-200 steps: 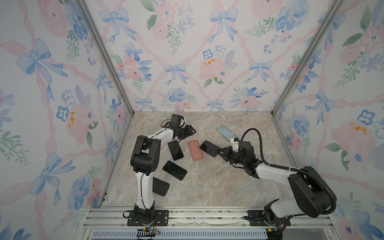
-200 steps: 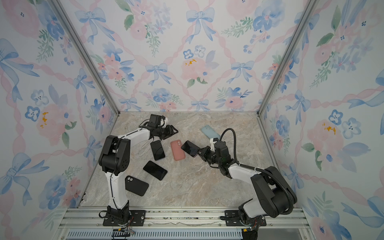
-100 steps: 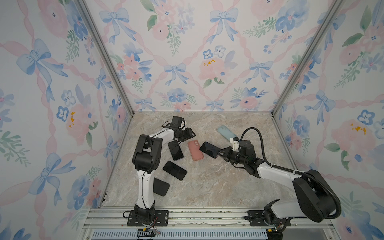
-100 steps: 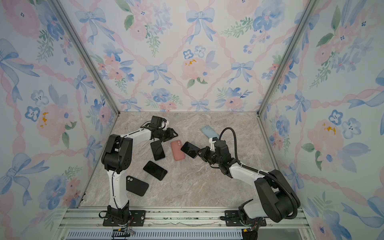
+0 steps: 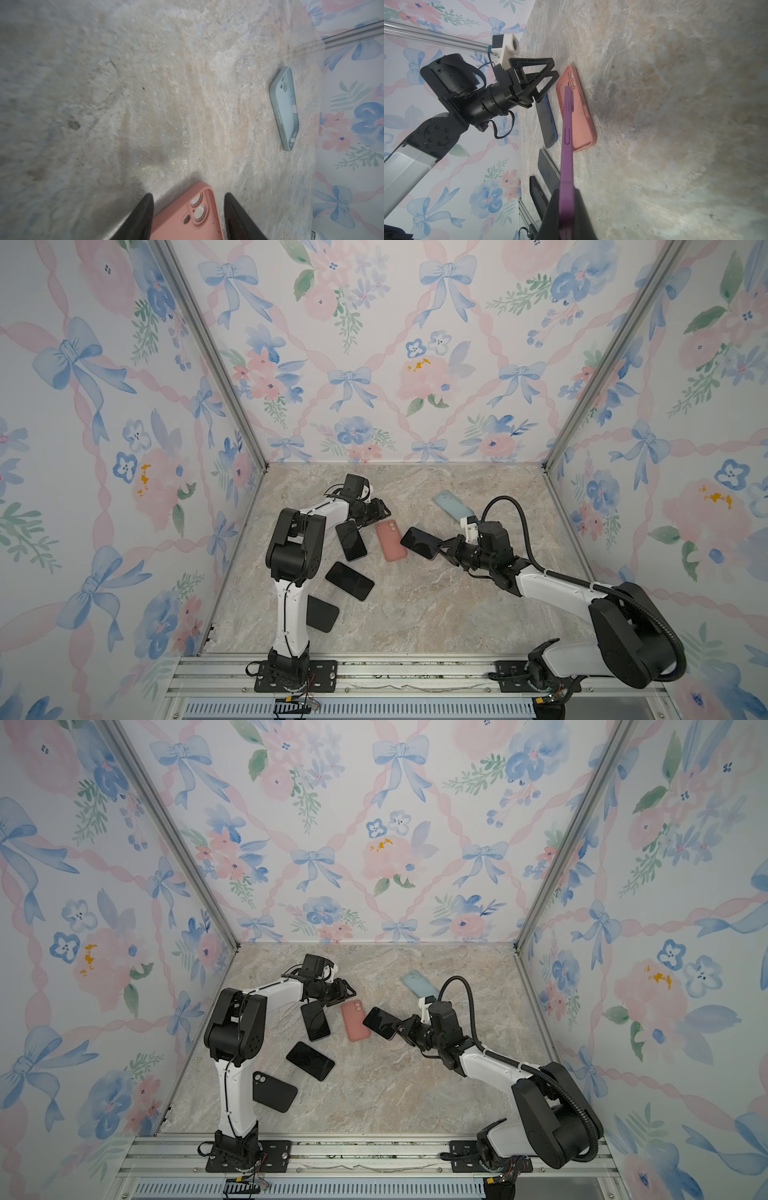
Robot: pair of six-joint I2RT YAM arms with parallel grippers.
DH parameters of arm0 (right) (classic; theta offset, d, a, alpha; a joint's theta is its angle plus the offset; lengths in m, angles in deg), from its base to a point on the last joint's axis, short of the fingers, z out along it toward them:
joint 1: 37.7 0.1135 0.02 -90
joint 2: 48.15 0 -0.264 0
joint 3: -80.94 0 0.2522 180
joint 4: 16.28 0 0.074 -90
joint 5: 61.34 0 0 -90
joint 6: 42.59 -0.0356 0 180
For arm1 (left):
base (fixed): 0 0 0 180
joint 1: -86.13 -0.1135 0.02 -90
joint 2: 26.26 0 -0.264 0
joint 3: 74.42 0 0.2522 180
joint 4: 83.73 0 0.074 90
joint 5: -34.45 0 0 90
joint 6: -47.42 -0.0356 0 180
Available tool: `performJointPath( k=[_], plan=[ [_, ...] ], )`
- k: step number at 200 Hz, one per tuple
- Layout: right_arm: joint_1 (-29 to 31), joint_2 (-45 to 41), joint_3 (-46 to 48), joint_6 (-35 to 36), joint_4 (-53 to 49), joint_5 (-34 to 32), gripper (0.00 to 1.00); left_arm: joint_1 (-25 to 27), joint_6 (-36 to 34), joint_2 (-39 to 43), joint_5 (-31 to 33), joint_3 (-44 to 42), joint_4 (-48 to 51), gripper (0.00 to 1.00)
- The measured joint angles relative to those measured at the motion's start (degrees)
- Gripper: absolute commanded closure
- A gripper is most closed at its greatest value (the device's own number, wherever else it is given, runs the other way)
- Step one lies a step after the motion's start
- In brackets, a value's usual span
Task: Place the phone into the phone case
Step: 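Grasp the pink case with left gripper while right gripper lowers the phone toward it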
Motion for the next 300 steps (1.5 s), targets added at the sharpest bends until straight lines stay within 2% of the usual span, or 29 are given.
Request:
performJointPath(
  k=[94, 168, 254, 300],
  plan=[
    [-0.6, -1.5, -0.7, 0.4, -2.8, 0.4, 1.00, -0.2, -0.4, 1.9, -3.6, -4.8, -2.0, 0.46],
    [-1.6, -4.7, -1.3, 1.3, -6.1, 0.9, 1.00, 2.0, -0.1, 7.6, -5.9, -13.7, -2.6, 0.49],
    [-2.8, -4.7, 0.5, 0.4, -6.1, 4.9, 1.00, 6.8, 5.7, 16.8, -6.0, -27.7, -8.1, 0.52],
    [-2.6, -1.4, 0.6, -0.7, -3.3, 8.0, 1.00, 6.0, 7.5, 18.8, -6.1, -30.0, -10.2, 0.51]
  ],
)
